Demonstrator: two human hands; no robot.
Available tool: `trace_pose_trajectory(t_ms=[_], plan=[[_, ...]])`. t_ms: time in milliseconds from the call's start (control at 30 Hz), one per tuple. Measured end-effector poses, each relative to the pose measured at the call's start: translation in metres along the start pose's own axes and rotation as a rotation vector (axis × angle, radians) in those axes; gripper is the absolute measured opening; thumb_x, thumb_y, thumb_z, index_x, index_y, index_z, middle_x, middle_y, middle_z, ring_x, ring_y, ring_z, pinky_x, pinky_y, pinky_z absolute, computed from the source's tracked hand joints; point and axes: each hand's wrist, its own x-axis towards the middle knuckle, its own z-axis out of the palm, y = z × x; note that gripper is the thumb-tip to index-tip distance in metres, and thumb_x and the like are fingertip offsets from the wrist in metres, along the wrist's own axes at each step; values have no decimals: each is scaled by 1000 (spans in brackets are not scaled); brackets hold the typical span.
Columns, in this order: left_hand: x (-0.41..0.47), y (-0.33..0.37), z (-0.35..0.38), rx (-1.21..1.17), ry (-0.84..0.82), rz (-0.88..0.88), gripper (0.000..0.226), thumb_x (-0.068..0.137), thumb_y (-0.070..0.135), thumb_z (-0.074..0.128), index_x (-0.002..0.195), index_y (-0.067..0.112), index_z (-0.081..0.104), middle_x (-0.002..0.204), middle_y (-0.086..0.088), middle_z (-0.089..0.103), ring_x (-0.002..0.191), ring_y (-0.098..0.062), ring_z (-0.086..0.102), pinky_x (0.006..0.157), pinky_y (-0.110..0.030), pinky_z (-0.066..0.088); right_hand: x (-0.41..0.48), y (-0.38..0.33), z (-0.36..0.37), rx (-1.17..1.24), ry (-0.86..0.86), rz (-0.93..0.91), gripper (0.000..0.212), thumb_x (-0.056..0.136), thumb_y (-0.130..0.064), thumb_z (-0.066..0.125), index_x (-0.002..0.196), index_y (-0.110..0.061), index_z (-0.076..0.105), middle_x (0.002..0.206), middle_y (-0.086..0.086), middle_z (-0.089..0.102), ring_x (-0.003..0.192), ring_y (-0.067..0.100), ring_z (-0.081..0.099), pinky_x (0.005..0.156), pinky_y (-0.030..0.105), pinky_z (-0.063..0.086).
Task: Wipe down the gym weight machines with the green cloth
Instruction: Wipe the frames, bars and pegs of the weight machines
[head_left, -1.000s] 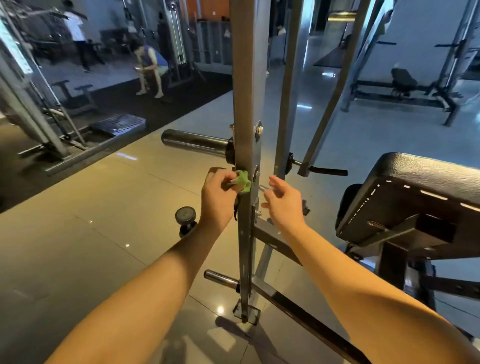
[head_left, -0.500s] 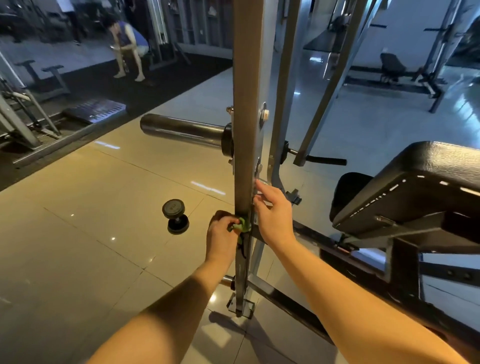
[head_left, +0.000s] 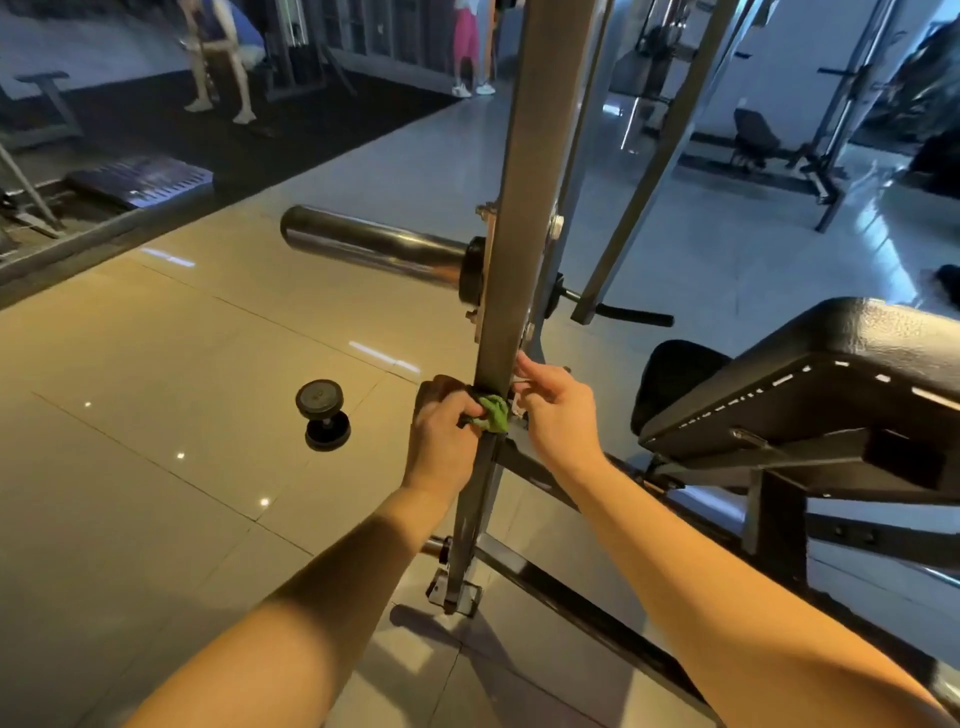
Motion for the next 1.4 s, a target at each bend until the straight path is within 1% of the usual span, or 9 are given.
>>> trace_pose_trajectory(t_ms=[233,367,533,633,767,967,1067,1167,1400], plan=[[-6,-86,19,213,-86,19,24,96,-2,55,78,12,63,82,0,61,74,-9,61,63,-16,48,-9,53,29,22,107,-105,45,101,-3,54,140,-26,61,132,-4,59,126,4,51,97,6,45],[-12,-120,29,-14,-95,40,21,92,1,51,74,9,58,63,-4,59,64,-14,63,56,-24,50,-18,78,48,30,218,-251,44,100,-1,56,140,-18,60,134,-4,54,123,-2,50,92,4,44],[-10,-140,27,76,-68,252,18,97,7,60,81,15,60,83,1,62,73,-6,62,60,-14,50,-18,94,57,-90,294,-383,45,101,-4,55,143,-20,58,132,-7,55,110,-14,48,88,-3,39],[6,-122,18,-5,88,475,20,93,9,71,89,28,64,89,10,62,84,-3,61,71,-14,51,-10,98,54,-200,342,-414,43,99,-9,54,141,-20,61,127,-1,62,112,4,55,90,4,39],[28,-97,16,-65,190,773,20,86,15,81,91,29,68,93,1,63,83,-6,61,76,-24,54,-7,99,50,-214,365,-491,44,92,-6,55,132,-20,69,120,3,71,105,17,66,97,40,55],[40,-117,35,-15,406,1029,24,90,17,78,113,11,75,109,-6,60,103,-24,62,89,-35,55,-6,121,52,-119,364,-578,46,94,1,57,136,-16,65,115,-3,73,103,12,69,95,36,59],[40,-123,43,-38,464,1112,28,93,14,73,121,9,73,112,1,58,105,-14,59,92,-21,55,-9,135,57,-146,376,-665,42,97,-4,59,135,-19,66,109,-11,72,93,4,66,89,26,57],[37,-141,54,-7,505,1167,23,94,10,71,116,8,74,107,3,57,100,-7,52,86,-4,46,-6,141,60,-215,372,-700,47,94,-1,63,137,-21,64,127,-5,69,108,5,58,95,26,53],[25,-243,80,47,332,1051,10,102,13,61,94,7,64,96,-2,57,90,1,53,71,-12,44,-2,141,48,-289,323,-661,51,95,4,63,139,-22,62,135,-7,62,115,3,48,94,16,41]])
